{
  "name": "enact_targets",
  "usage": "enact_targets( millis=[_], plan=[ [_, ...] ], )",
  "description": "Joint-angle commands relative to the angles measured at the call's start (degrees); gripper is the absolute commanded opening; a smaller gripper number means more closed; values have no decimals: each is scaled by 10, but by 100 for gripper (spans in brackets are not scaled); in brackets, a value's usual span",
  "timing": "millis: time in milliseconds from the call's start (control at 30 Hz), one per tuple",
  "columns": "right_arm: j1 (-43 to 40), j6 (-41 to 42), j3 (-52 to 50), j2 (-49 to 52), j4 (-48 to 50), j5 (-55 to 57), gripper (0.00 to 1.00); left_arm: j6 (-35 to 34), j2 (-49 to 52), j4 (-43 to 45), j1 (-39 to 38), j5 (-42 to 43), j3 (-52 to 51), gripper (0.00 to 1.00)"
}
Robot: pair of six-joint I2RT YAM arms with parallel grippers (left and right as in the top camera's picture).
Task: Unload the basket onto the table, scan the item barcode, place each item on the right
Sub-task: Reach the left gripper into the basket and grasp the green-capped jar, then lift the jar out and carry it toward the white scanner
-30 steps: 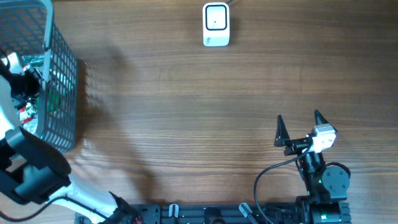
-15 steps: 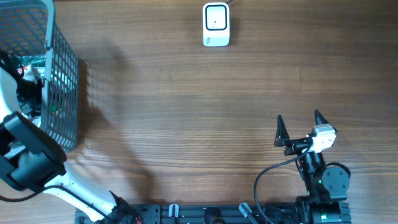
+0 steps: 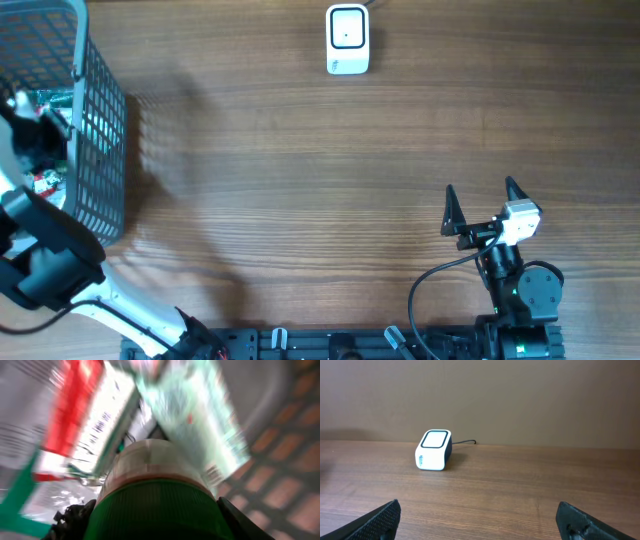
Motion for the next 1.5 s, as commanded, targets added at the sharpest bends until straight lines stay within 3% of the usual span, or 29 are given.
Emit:
enact_targets(
  millis=[0,267,533,700,900,1267,1367,1467],
  plan=[
    [1,-1,0,-2,3,5,100,-47,-96,-10,6,9,96,53],
    [1,-1,0,-2,3,5,100,-104,-243,-17,-36,48,158,50],
    [1,-1,0,-1,3,5,100,-110,-316,-69,-216,48,158,49],
    [1,-1,0,-1,3,5,100,-139,-280,-128,-364,33,152,48],
    [1,-1,0,-1,3,5,100,-181,-202,-119,-527,-21,87,49],
    [1,-1,0,-1,3,5,100,-256,-36,59,-758,-21,-47,49],
    [1,-1,0,-1,3,5,100,-258,3,108,-806,-22,-52,41],
    [1,-1,0,-2,3,5,100,-275,31,145,-839,-23,-53,42]
  ],
)
